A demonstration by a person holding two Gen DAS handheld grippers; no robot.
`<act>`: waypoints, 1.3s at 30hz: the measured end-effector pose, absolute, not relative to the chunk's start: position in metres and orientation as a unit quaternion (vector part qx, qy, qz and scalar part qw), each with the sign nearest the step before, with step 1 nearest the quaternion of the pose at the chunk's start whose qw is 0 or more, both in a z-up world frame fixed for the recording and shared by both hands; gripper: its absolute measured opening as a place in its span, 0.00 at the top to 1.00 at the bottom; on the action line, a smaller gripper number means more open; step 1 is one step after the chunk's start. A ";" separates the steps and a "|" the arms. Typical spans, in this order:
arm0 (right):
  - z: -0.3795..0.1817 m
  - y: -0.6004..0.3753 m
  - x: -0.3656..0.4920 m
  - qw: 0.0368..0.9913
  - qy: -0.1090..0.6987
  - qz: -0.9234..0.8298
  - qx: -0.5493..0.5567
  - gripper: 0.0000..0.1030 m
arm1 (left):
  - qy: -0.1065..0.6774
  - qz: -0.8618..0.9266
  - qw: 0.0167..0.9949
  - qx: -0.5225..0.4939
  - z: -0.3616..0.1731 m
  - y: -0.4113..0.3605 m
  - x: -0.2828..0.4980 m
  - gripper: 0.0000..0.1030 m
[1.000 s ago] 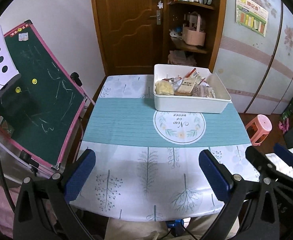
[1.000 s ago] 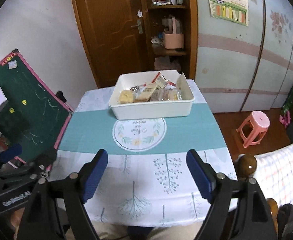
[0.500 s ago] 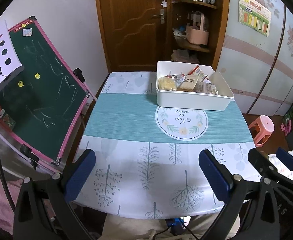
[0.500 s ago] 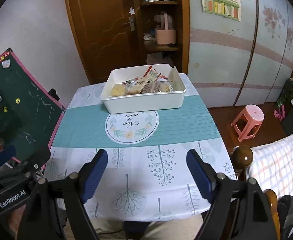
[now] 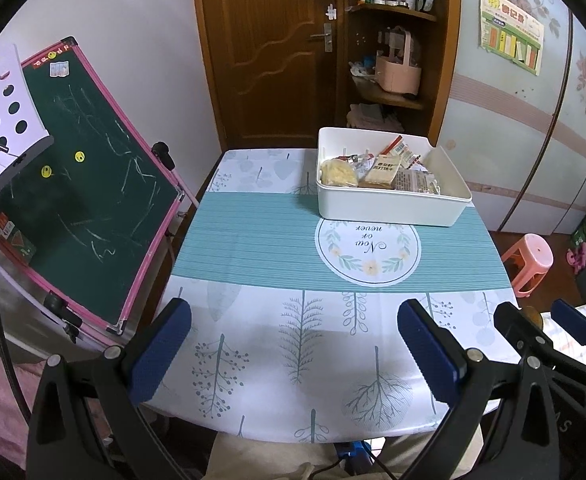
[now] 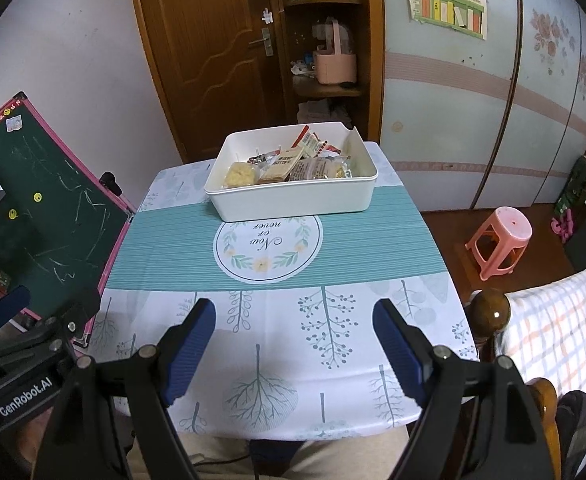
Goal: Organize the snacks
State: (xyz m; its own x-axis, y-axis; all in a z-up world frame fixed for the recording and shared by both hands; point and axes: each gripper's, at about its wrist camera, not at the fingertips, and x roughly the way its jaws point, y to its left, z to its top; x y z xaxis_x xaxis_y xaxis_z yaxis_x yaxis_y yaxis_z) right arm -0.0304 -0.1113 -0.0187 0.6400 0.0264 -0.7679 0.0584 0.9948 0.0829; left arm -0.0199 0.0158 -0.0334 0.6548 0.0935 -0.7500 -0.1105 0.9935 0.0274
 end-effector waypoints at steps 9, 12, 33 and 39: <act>-0.021 -0.109 -0.030 0.904 0.424 -0.005 0.054 0.21 | 0.415 0.058 0.908 -0.012 -0.034 0.016 -0.018 0.00; -0.021 -0.110 -0.031 0.903 0.426 -0.004 0.054 0.21 | 0.416 0.058 0.907 -0.012 -0.035 0.016 -0.018 0.00; -0.023 -0.110 -0.031 0.901 0.430 -0.003 0.055 0.21 | 0.420 0.060 0.905 -0.012 -0.038 0.018 -0.020 0.00; -0.025 -0.108 -0.030 0.901 0.431 -0.002 0.057 0.21 | 0.419 0.061 0.906 -0.011 -0.039 0.018 -0.021 0.00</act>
State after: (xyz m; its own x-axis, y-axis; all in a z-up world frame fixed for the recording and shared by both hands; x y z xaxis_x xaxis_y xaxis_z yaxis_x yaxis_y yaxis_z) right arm -0.0305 -0.1085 -0.0254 0.6283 0.0443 -0.7767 0.0533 0.9936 0.0998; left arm -0.0212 0.0183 -0.0386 0.6413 0.1005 -0.7607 -0.1195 0.9924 0.0304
